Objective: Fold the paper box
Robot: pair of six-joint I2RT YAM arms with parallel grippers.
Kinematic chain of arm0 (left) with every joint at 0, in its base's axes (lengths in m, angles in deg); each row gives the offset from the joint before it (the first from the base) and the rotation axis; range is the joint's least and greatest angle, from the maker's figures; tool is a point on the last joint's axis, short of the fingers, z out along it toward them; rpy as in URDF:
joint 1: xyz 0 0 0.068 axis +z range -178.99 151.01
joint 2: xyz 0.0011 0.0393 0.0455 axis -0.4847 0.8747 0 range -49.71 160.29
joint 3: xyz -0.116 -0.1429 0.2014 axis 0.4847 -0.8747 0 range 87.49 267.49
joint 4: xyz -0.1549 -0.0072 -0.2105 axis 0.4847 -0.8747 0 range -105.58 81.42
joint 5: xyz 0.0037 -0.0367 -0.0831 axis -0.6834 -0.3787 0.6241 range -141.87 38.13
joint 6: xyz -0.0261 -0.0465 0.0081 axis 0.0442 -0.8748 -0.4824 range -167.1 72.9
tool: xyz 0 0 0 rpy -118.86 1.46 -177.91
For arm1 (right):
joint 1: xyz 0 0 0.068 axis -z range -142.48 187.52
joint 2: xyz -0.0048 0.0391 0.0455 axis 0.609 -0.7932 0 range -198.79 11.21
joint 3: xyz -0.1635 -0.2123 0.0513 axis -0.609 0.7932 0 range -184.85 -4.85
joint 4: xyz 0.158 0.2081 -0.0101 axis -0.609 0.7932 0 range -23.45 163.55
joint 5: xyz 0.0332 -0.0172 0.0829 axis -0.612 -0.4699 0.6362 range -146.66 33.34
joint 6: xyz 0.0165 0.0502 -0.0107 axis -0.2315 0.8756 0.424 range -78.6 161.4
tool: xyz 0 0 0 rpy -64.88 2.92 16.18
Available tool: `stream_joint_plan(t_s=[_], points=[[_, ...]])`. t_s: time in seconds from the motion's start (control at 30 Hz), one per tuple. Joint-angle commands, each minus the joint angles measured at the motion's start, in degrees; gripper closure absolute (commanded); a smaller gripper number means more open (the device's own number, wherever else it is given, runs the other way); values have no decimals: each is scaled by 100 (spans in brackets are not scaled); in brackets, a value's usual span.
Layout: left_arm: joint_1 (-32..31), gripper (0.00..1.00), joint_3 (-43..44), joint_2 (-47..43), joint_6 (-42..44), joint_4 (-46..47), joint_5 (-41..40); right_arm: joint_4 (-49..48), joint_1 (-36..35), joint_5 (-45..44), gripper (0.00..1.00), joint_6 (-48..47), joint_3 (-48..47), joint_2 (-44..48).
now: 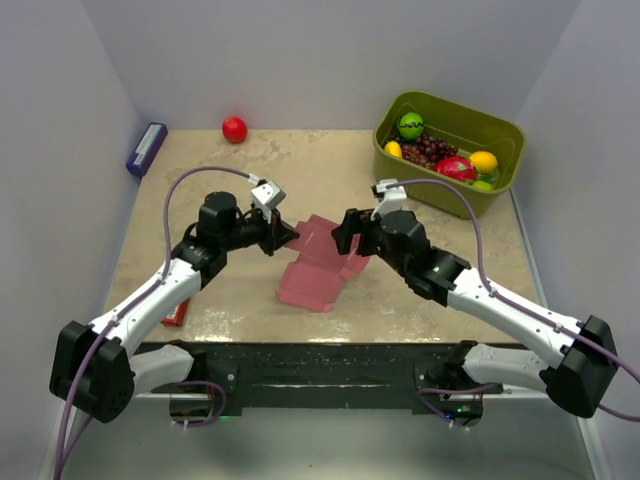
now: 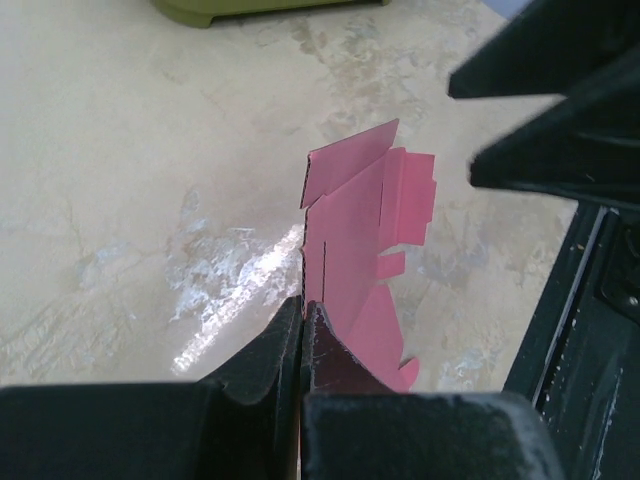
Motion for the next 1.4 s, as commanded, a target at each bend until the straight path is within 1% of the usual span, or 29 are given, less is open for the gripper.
stream_joint_plan(t_s=[0.0, 0.07, 0.13, 0.2, 0.3, 0.33, 0.4, 0.53, 0.57, 0.63, 0.67, 0.77, 0.8, 0.87, 0.9, 0.97, 1.0, 1.03, 1.13, 1.2, 1.27, 1.37], points=[[-23, 100, 79, -175, 518, 27, 898, 622, 204, 584, 16, -1045, -218, 123], [-23, 100, 97, -148, 589, -9, 1162, 745, 204, 417, 17, -1511, -253, 114], [-23, 100, 131, -122, 606, -53, 1346, 711, 195, 573, 19, -1923, -245, 140], [-14, 100, 149, -78, 606, -97, 1391, 597, 204, 627, 21, -2118, -201, 184], [-14, 100, 167, -25, 606, -123, 1505, 500, 195, 767, 27, -2435, -148, 228], [-14, 100, 176, -8, 754, -123, 1540, 465, 195, 811, 31, -2557, -122, 228], [-14, 100, 184, 1, 756, -123, 1584, 412, 195, 952, 35, -2690, -78, 219], [-14, 100, 184, 28, 738, -115, 1593, 341, 195, 1303, 46, -2848, -16, 176], [-14, 100, 176, 45, 730, -115, 1602, 306, 195, 1382, 53, -2857, 1, 175], [-14, 100, 176, 71, 712, -97, 1619, 245, 195, 1611, 58, -2866, 80, 167], [-5, 100, 158, 89, 694, -71, 1637, 227, 178, 1664, 63, -2875, 107, 167], [30, 100, 149, 150, 677, 8, 1742, 183, 90, 1682, 68, -2875, 203, 175], [65, 100, 132, 159, 511, 35, 1830, 183, 46, 1682, 70, -2884, 221, 158], [91, 100, 123, 203, 475, 96, 1892, 166, -85, 1682, 72, -2884, 248, 132], [109, 100, 123, 230, 440, 114, 1953, 166, -130, 1682, 79, -2901, 239, 114], [187, 100, 88, 247, 378, 193, 2023, 131, -348, 1419, 91, -2892, 291, 123], [223, 100, 70, 282, 291, 245, 2111, 104, -428, 1314, 98, -2910, 318, 149], [258, 100, 70, 309, 264, 298, 2155, 52, -472, 1173, 100, -2910, 405, 219], [399, 100, 61, 449, 132, 403, 2357, -62, -648, 997, 100, -2910, 598, 473], [478, 100, 61, 580, 9, 474, 2550, -142, -692, 1005, 100, -2910, 695, 597], [478, 100, 79, 678, -44, 492, 2656, -168, -745, 988, 100, -3147, 766, 676], [487, 100, 79, 783, -158, 545, 2858, -177, -842, 988, 100, -3235, 775, 659]])
